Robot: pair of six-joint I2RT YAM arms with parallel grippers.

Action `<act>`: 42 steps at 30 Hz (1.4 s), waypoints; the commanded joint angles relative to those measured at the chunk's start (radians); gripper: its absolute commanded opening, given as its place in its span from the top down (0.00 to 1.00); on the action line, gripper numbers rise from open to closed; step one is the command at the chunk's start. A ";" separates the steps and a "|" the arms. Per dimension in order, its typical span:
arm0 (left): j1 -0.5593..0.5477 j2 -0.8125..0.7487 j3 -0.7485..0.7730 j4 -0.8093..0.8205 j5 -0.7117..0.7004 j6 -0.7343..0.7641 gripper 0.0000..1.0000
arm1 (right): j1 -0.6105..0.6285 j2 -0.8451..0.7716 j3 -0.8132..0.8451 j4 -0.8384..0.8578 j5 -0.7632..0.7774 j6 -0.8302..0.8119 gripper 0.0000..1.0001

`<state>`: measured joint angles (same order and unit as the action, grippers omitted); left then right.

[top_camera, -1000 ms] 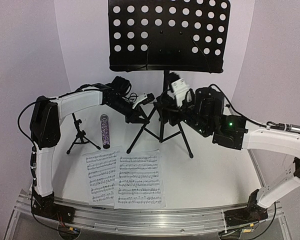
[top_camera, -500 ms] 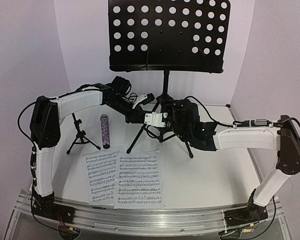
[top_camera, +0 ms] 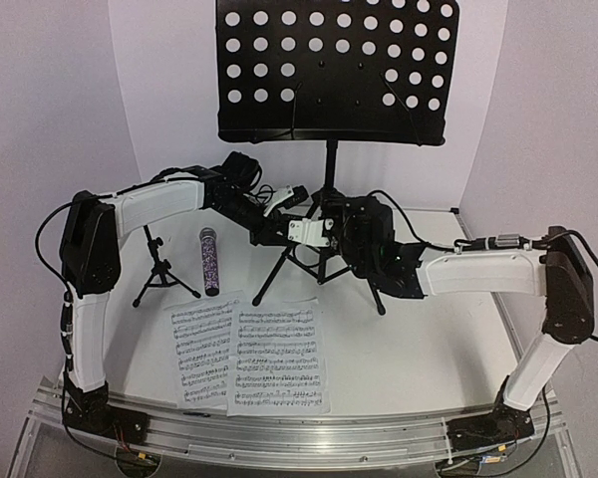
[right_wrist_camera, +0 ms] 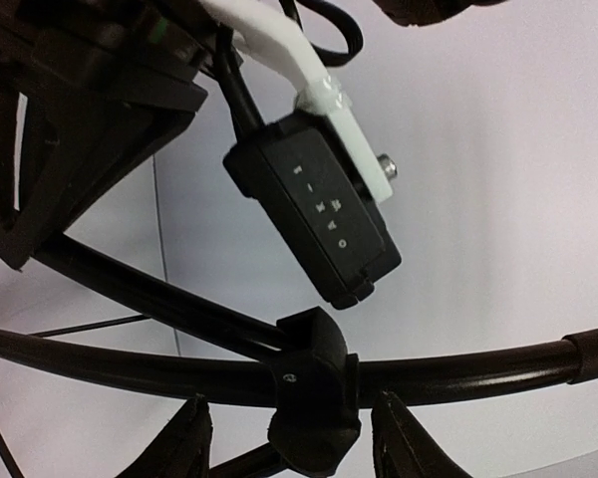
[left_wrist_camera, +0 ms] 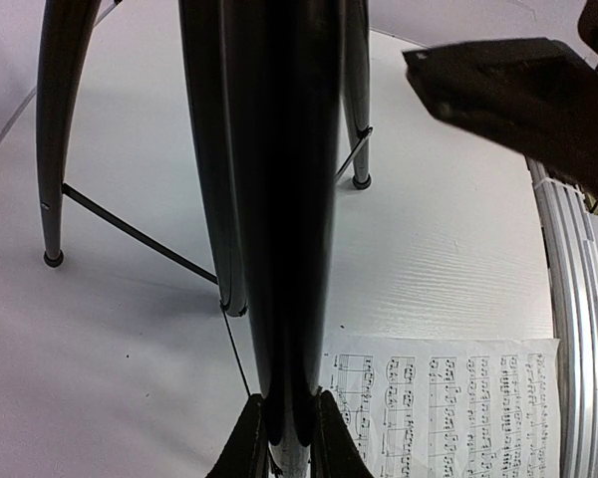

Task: Set up the instrument practice props

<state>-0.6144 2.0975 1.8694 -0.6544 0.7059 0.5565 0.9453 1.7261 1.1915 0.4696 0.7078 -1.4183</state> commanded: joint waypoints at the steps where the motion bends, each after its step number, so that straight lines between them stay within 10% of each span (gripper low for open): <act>1: -0.005 0.013 0.016 -0.047 0.004 0.045 1.00 | -0.027 -0.004 0.011 0.063 0.047 -0.008 0.49; 28: -0.006 0.016 0.012 -0.047 0.009 0.049 1.00 | -0.015 0.016 0.025 0.057 0.024 -0.022 0.62; 42: -0.005 0.014 0.002 -0.041 0.006 0.047 1.00 | -0.014 0.054 0.053 0.058 0.045 0.013 1.00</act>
<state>-0.6131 2.0975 1.8694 -0.6544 0.7056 0.5583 0.9264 1.7477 1.2024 0.5044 0.7412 -1.4308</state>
